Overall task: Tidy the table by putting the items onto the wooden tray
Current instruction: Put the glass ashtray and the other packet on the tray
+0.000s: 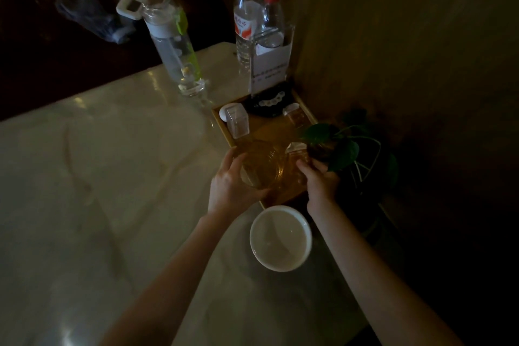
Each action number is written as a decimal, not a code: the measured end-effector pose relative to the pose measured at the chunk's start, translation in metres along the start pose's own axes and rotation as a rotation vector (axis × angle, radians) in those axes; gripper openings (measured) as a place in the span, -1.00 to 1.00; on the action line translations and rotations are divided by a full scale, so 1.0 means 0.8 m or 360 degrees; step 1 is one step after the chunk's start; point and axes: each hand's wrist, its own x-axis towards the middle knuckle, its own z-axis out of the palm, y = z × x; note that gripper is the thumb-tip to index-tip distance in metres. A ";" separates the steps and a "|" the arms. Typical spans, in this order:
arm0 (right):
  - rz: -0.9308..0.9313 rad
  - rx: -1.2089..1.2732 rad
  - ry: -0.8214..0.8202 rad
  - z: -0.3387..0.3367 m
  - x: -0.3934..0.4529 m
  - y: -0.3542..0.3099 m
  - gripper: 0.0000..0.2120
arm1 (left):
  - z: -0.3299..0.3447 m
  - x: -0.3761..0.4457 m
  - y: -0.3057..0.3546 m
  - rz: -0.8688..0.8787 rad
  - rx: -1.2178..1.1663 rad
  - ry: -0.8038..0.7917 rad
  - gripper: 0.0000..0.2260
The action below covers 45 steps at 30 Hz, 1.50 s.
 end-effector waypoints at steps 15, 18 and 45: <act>-0.0062 0.0049 -0.0080 0.001 -0.001 0.002 -0.76 | 0.015 0.003 0.017 0.0128 -0.0042 -0.0074 -0.27; -0.0029 0.0016 -0.0104 0.008 0.001 -0.001 -0.72 | 0.017 0.005 0.018 0.0111 -0.0063 -0.0058 -0.30; -0.0282 -0.0624 -0.0215 0.119 0.079 -0.023 -0.75 | 0.027 -0.004 -0.004 -0.0076 -0.0185 -0.0132 -0.03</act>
